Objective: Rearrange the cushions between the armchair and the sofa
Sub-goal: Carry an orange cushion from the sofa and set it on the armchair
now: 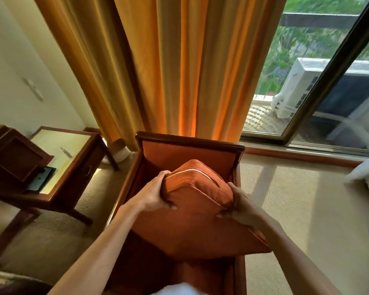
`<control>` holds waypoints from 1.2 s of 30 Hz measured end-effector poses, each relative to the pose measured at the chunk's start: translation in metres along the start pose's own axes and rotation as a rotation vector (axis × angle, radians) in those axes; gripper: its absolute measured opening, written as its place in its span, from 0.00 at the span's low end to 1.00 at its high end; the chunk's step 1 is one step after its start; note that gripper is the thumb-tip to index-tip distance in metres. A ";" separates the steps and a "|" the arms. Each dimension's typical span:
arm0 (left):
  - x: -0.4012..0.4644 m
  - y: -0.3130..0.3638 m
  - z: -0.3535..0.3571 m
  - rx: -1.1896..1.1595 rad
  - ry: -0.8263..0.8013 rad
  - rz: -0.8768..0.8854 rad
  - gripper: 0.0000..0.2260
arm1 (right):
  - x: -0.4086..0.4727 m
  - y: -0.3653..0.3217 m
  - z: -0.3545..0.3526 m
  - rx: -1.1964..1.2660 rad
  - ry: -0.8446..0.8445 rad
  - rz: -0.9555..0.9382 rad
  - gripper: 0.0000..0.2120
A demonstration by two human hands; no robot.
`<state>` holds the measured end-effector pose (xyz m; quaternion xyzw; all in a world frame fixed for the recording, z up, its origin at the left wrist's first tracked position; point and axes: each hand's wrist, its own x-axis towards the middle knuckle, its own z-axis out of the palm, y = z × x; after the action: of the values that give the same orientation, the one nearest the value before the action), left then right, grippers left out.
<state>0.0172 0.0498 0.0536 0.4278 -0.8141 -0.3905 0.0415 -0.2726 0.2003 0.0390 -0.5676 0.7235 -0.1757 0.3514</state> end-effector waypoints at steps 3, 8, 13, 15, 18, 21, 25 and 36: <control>-0.011 0.006 -0.021 -0.042 -0.033 0.045 0.57 | 0.006 -0.045 -0.020 -0.401 0.030 -0.167 0.40; -0.034 -0.029 -0.009 -0.114 -0.032 -0.152 0.58 | 0.023 -0.077 0.024 -0.629 0.023 -0.287 0.41; -0.039 -0.049 -0.026 -0.007 -0.008 -0.244 0.64 | 0.043 -0.097 0.069 -0.645 0.065 -0.288 0.46; -0.031 -0.032 -0.028 0.132 -0.057 -0.244 0.59 | 0.046 -0.099 0.064 -0.656 0.008 -0.250 0.52; -0.014 -0.008 -0.021 0.330 -0.047 -0.299 0.52 | 0.043 -0.082 0.039 -0.685 -0.081 -0.107 0.62; 0.002 -0.005 -0.025 0.343 -0.036 -0.289 0.49 | 0.026 -0.034 0.000 -0.649 -0.082 0.089 0.61; 0.019 -0.011 -0.030 0.476 -0.058 -0.311 0.50 | 0.006 0.015 -0.012 -0.313 -0.005 0.224 0.54; 0.036 0.122 0.126 0.758 -0.150 0.298 0.54 | -0.015 0.014 0.041 0.069 0.268 0.152 0.59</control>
<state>-0.1370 0.1390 0.0387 0.2607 -0.9540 -0.0832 -0.1226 -0.2512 0.2246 0.0062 -0.4704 0.7983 -0.2474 0.2832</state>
